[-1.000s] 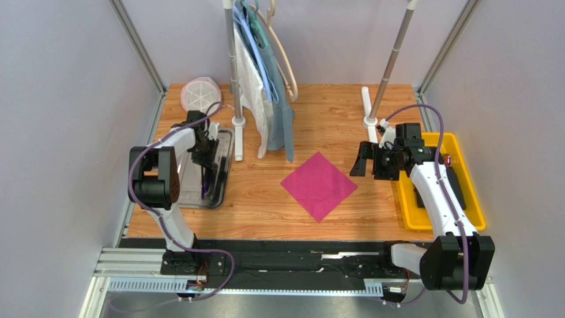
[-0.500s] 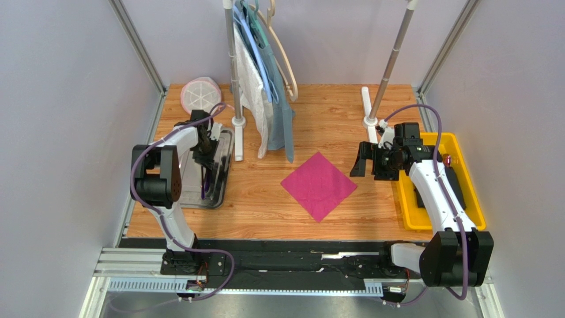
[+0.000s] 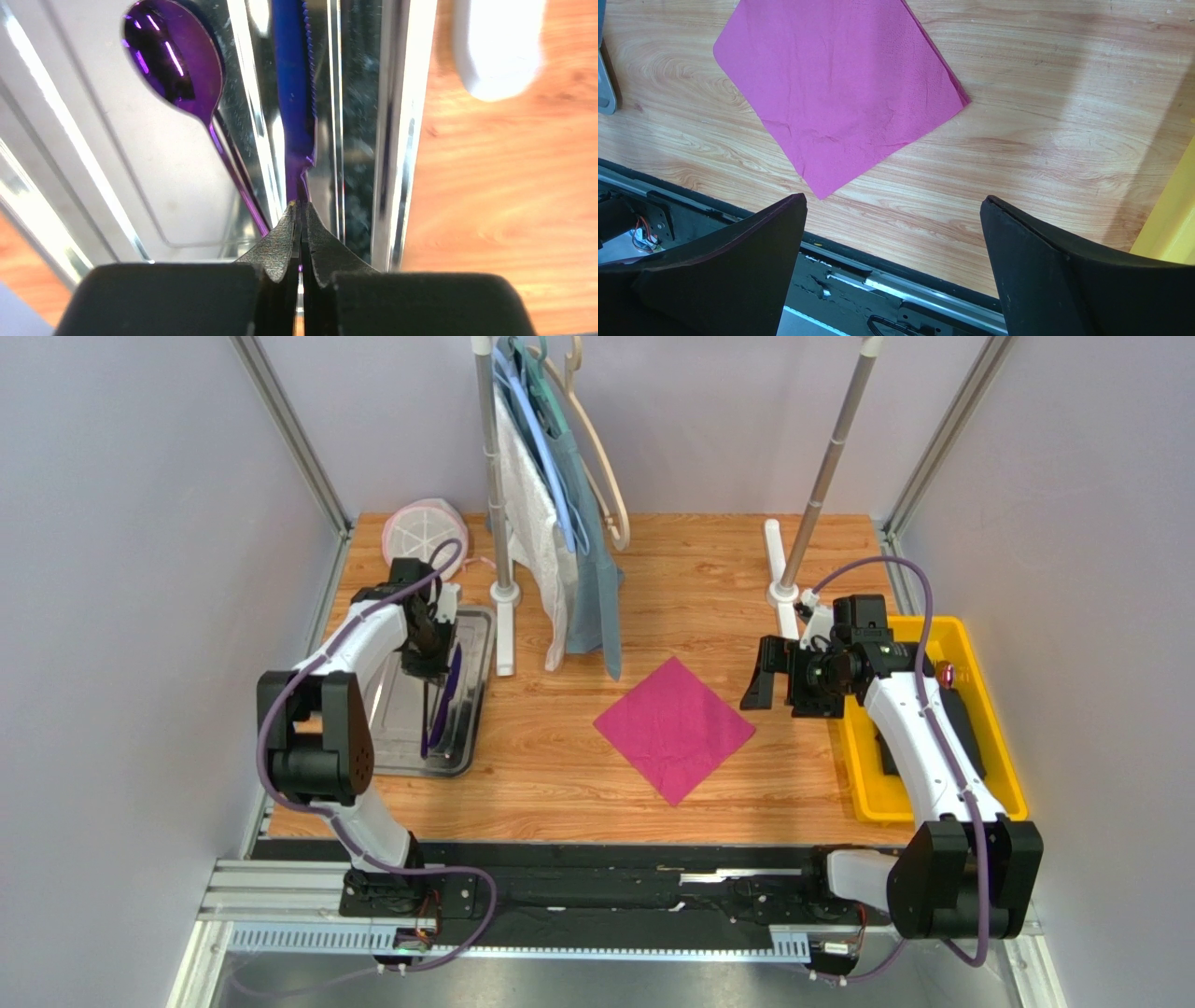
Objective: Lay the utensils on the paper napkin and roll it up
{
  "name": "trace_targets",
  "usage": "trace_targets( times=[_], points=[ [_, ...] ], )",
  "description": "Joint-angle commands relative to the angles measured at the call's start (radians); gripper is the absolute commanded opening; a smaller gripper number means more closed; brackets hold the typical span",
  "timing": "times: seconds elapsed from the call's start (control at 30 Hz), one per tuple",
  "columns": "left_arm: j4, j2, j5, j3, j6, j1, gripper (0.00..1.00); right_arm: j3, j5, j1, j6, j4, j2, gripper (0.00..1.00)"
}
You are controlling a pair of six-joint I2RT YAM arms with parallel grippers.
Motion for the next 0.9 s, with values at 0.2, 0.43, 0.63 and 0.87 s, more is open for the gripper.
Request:
trace_targets(
  times=[0.2,0.43,0.63,0.87],
  points=[
    [-0.072,-0.071,0.032,0.033,0.013,-0.002,0.13,0.042,-0.003,-0.001,-0.010,0.029,-0.003,1.00],
    [-0.026,0.000,0.030,0.056,0.015,-0.002,0.54,0.035,-0.003,-0.001,-0.010,0.029,-0.002,1.00],
    [0.012,0.084,0.015,0.070,0.006,-0.003,0.47,0.035,0.002,-0.001,-0.010,0.031,0.003,1.00],
    [0.042,0.147,-0.020,0.094,0.004,-0.005,0.45,0.035,0.002,-0.001,-0.010,0.029,0.009,1.00]
  ],
)
